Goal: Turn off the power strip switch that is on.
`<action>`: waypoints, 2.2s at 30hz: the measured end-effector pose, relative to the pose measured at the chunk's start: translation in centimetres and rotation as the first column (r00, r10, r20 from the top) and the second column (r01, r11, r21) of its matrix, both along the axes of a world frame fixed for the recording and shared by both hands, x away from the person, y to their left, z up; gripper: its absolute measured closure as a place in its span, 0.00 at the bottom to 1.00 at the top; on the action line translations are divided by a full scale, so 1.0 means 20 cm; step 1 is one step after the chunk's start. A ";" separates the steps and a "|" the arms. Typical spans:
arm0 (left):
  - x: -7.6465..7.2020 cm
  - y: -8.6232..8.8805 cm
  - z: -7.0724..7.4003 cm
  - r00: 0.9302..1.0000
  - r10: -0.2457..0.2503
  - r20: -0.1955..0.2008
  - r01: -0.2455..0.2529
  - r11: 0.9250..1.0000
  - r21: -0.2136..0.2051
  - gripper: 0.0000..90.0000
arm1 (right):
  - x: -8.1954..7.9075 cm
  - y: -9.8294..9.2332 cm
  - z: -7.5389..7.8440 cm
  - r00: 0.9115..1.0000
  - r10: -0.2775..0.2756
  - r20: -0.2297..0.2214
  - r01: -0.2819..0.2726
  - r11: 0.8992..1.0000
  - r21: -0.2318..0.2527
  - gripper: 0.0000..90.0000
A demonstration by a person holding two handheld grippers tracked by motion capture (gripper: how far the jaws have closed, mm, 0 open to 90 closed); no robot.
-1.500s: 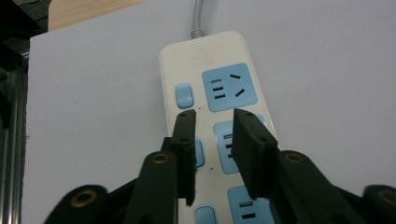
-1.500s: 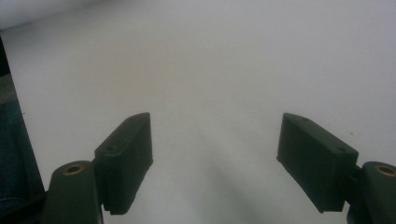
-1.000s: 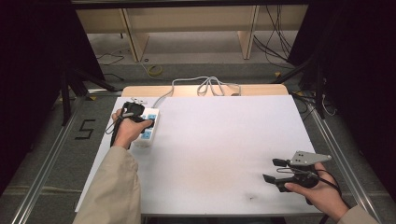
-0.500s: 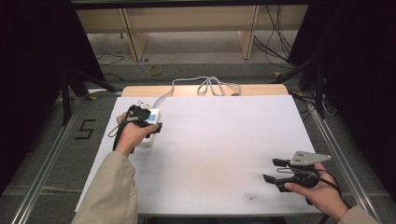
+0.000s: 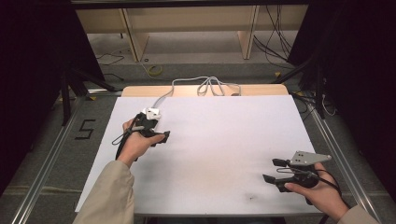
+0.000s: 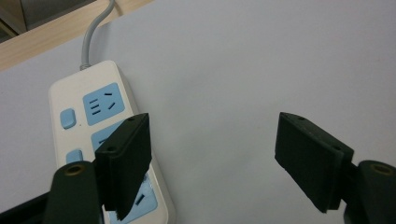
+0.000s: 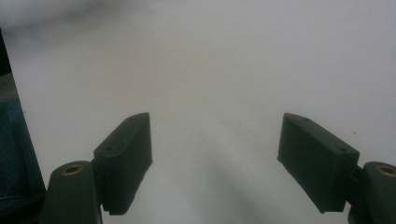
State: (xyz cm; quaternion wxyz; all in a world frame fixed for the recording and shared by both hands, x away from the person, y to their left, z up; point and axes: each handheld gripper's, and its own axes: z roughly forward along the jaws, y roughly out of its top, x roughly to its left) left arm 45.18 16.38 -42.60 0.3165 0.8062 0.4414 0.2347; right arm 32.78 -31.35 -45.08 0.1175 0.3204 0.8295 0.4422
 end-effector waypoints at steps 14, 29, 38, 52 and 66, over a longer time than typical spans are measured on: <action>-0.18 -0.04 0.00 0.997 -0.063 0.036 0.065 0.997 -0.043 0.28 | 0.00 0.00 0.00 1.000 0.002 0.003 -0.002 1.000 0.000 0.29; -0.35 -0.05 -0.03 0.994 -0.098 0.053 0.100 0.994 -0.045 0.27 | -0.01 0.00 0.00 1.000 0.005 0.002 -0.005 1.000 0.005 0.29; -0.43 -0.02 -0.04 0.994 -0.090 0.067 0.094 0.994 -0.055 0.27 | -0.01 0.00 0.00 1.000 0.007 -0.001 -0.007 1.000 0.003 0.29; -0.55 0.04 -0.13 0.995 -0.077 0.061 0.078 0.997 -0.010 0.27 | 0.00 0.00 0.00 1.000 0.007 -0.002 -0.007 1.000 0.006 0.29; -0.66 0.07 -0.16 0.994 -0.083 0.069 0.081 0.996 0.024 0.28 | -0.01 0.00 0.00 1.000 0.015 0.001 -0.015 1.000 -0.002 0.29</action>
